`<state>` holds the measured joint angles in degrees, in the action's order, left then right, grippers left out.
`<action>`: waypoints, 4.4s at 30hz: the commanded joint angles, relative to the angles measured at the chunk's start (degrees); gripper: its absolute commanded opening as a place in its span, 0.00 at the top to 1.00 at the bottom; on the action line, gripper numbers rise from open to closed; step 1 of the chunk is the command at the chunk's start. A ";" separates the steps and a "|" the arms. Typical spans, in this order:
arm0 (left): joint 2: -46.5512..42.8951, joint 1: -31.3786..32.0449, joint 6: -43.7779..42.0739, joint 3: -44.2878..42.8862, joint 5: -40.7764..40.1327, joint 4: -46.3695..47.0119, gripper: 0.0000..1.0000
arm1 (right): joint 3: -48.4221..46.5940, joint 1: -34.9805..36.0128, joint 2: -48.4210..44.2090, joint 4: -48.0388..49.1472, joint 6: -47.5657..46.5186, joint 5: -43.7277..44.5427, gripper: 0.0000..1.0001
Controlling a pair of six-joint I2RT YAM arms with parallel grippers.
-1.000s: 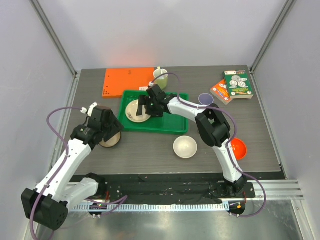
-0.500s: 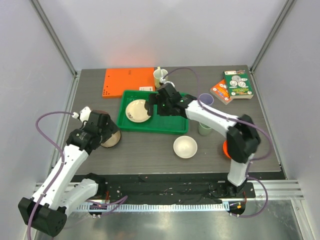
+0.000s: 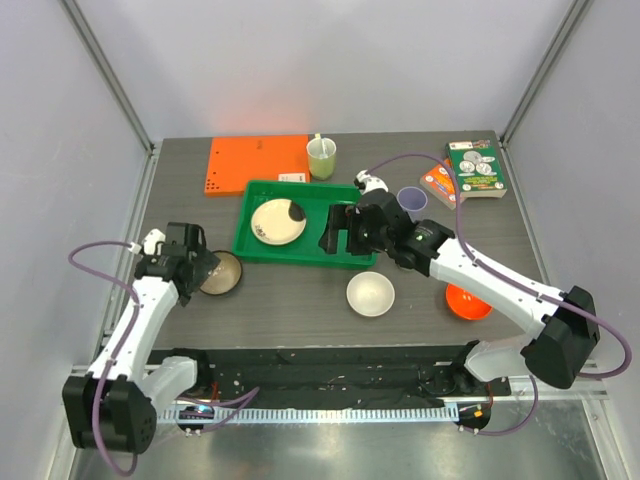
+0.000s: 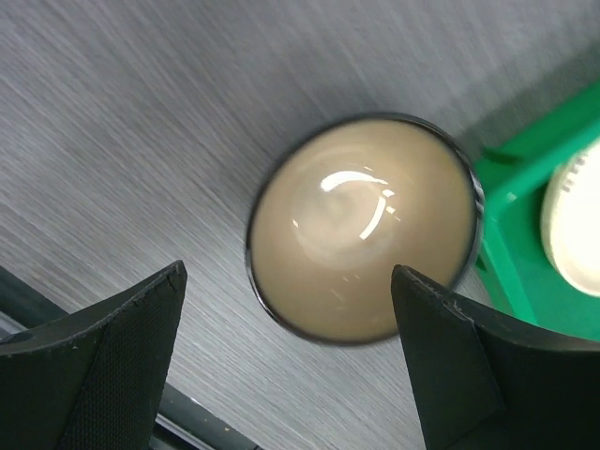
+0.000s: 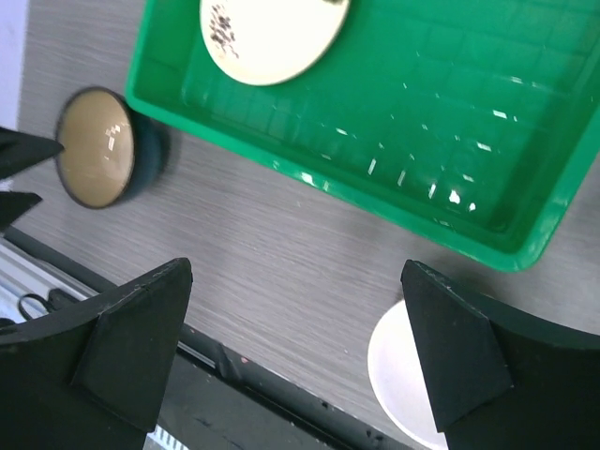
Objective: Place the mixed dishes into the plastic bin
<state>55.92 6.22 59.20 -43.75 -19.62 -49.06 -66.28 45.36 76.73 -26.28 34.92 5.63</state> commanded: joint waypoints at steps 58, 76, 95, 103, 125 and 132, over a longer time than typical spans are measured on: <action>-7.84 0.55 -6.38 2.88 25.33 2.83 1.00 | -14.31 17.74 28.12 10.73 8.41 0.17 0.02; -10.66 1.08 -5.50 2.88 27.53 5.64 1.00 | -18.01 17.83 33.31 9.50 9.64 0.96 0.17; -9.08 1.08 -6.99 2.08 25.41 3.00 1.00 | -15.64 17.83 31.99 10.55 9.21 0.09 0.78; -10.13 1.25 -7.17 3.58 26.65 4.32 0.87 | -13.26 18.18 31.55 13.01 9.82 -2.20 0.99; -14.70 1.17 -12.17 -5.90 11.64 -6.04 0.40 | -2.98 16.87 20.57 13.63 6.04 -0.44 0.99; -16.81 1.16 -12.45 -8.37 12.13 -5.45 0.27 | -1.92 14.41 18.19 11.69 5.16 1.14 0.99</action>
<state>41.01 7.75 47.48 -50.26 -6.61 -54.98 -67.22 61.45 99.22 -18.20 40.58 5.61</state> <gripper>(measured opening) 0.695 0.235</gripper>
